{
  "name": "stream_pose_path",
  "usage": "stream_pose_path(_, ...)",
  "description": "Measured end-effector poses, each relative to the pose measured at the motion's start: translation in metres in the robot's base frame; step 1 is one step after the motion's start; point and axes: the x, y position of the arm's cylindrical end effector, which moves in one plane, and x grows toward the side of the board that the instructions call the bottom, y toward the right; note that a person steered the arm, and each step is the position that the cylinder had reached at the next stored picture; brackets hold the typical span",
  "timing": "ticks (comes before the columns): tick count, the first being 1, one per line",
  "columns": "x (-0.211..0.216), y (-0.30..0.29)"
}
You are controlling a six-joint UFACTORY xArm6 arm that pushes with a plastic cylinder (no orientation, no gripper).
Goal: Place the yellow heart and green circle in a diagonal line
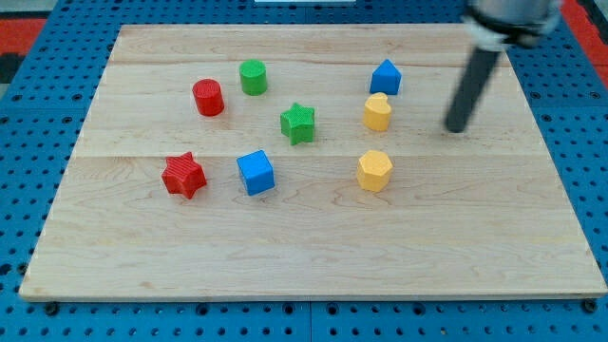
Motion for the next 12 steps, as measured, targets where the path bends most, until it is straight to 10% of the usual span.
stream_pose_path(4,-0.115,-0.134)
stream_pose_path(8,-0.093,-0.289)
stream_pose_path(12,-0.176,-0.285)
